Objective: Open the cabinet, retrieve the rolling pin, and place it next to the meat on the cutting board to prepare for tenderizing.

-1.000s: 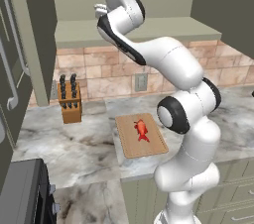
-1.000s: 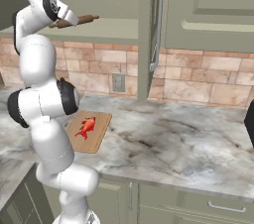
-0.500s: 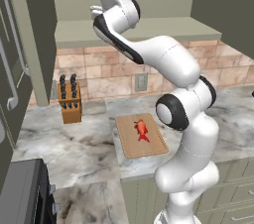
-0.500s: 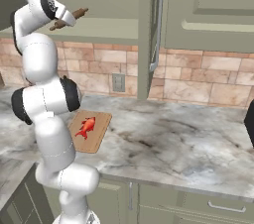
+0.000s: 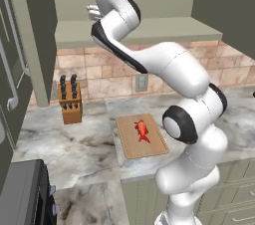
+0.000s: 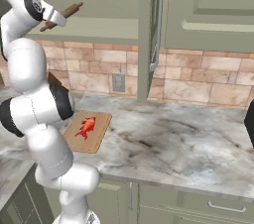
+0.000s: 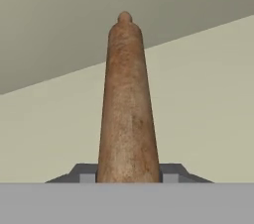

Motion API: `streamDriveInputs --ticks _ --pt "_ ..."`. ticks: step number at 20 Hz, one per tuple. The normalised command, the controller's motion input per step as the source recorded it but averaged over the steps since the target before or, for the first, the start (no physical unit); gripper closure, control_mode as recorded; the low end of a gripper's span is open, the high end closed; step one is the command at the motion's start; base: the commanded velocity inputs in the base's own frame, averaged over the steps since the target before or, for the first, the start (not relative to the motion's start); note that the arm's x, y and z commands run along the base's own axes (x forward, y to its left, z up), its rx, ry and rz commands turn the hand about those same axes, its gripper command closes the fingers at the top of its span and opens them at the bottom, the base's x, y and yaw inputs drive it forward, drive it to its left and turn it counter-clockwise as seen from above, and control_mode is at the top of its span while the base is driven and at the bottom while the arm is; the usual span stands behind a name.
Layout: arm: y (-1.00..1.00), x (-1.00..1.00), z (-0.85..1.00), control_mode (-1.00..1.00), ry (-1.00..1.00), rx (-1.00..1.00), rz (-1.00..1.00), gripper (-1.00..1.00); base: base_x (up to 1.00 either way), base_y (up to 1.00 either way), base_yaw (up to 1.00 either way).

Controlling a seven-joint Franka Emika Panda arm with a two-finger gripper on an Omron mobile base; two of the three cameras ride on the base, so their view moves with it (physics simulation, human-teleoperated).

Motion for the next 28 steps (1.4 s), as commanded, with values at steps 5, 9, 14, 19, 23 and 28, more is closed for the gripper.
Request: streamDriveInputs --ticks 5,9,14,19,23,28 --pt "-0.03 -0.67 0.13 -1.0 -0.06 0.04 -0.07 1.0 0.0 0.0 0.0" --pt "-0.43 -0.47 0.02 -1.0 0.0 0.06 -0.03 1.0 0.0 0.0 0.0" --pt "-0.36 -0.56 0.0 -1.0 0.0 0.07 -0.03 1.0 0.0 0.0 0.0" --pt "-0.24 -0.71 -0.02 -1.0 0.0 0.02 -0.05 1.0 0.0 0.0 0.0" --pt "-0.06 -0.81 -0.13 -1.0 0.03 0.05 -0.05 1.0 0.0 0.0 0.0" --pt "0.0 -0.64 -0.23 -1.0 0.09 0.03 -0.07 1.0 0.0 0.0 0.0"
